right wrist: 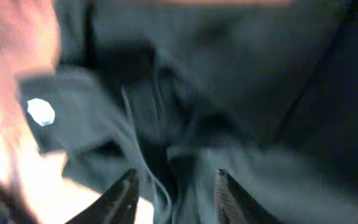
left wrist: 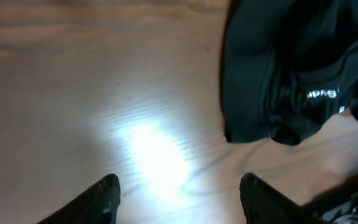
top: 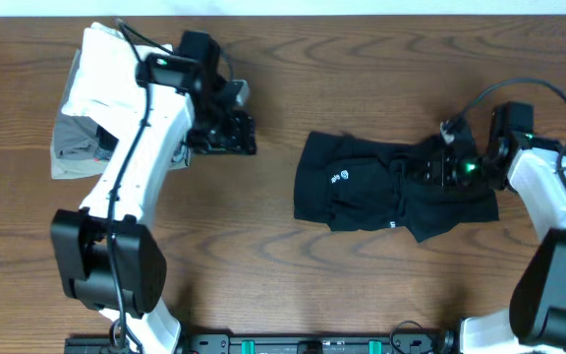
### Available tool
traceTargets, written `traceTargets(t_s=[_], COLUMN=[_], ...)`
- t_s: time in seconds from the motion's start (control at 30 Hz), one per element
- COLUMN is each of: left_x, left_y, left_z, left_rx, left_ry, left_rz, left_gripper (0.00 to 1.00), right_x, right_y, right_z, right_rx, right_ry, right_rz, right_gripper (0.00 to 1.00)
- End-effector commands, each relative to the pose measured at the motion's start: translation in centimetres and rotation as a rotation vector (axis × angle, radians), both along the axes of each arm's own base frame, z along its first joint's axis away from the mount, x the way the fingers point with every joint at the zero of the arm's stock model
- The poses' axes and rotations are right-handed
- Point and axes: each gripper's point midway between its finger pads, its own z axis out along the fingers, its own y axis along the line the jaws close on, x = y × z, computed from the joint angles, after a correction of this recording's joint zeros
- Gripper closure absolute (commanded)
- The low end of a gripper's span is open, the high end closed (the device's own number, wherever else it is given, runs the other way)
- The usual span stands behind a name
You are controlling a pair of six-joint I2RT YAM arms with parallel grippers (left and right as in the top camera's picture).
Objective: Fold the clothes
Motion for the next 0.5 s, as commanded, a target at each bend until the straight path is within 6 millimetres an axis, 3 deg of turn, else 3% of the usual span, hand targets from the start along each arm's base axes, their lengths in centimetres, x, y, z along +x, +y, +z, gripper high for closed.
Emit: traceTargets(t_s=[0.0,0.07,0.17,0.23,0.47], left_x=[-1.0,-0.8,-1.0,-1.1,-1.3], left_y=[-1.4,-2.4,-5.4,-7.1,-9.9], left_z=[-2.6,-4.7,-6.9,-7.8,-9.7], left_rx=[-0.024,-0.049,-0.188,-0.267,-0.325], left_ry=[0.044,0.034,0.019,0.019,0.038], left_rz=[0.035,0.072,0.055,0.053,0.052], left_gripper=[0.33,0.26,0.19,0.16,0.14], right_x=[1.4,2.0,2.6,2.6,2.5], right_y=[0.2,0.0,-0.1,-0.1,-0.1], right_z=[2.9,3.7,4.2,4.2,4.2], right_rx=[0.016,0.01,0.009,0.008,0.008], right_ry=[-0.102,-0.139,-0.162,-0.164,-0.16], right_rz=[-0.039,-0.055,-0.079,-0.078,-0.078], right_gripper=[0.54,0.5,0.46,0.47,0.47])
